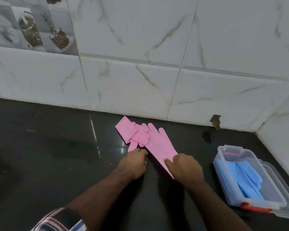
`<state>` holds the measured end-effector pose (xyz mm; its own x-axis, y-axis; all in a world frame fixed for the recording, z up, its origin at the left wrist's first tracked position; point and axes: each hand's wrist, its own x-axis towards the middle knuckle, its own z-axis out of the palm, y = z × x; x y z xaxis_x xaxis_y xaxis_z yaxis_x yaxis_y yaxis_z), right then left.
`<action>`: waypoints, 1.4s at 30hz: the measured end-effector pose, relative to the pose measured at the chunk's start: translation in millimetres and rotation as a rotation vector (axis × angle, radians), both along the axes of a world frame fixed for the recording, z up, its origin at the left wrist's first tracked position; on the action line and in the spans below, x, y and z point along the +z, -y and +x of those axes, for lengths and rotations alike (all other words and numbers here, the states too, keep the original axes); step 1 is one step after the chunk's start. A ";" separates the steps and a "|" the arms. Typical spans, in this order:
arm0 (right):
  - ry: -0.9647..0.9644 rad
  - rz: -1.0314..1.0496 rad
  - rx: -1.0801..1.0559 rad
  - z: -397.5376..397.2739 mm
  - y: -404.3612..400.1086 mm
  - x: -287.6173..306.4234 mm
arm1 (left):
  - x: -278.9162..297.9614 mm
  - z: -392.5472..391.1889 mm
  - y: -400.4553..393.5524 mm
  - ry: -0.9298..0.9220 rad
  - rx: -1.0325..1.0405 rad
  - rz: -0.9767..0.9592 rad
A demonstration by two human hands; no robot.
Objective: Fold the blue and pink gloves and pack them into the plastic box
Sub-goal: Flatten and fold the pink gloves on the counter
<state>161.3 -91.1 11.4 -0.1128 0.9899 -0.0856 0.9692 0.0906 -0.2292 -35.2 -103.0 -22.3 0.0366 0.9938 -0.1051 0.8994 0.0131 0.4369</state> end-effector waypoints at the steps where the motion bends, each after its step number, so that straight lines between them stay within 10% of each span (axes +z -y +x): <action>1: -0.018 -0.024 -0.014 6.3 0.2 2.1 | 0.2 2.3 -2.0 0.008 0.002 0.005; 18: -0.250 -0.254 -0.176 36.5 -15.8 -20.0 | -9.8 43.4 -21.1 0.073 0.016 -0.088; 31: -0.516 -0.047 -0.315 58.4 -21.0 6.9 | 4.7 53.0 -20.8 0.160 0.024 -0.150; 37: -0.350 -0.468 -0.361 79.3 -23.2 8.1 | 5.2 64.1 -16.9 0.113 -0.035 -0.207; 42: -0.263 -0.371 -0.210 69.2 -23.6 -7.8 | 3.5 71.4 -14.4 0.062 -0.078 -0.235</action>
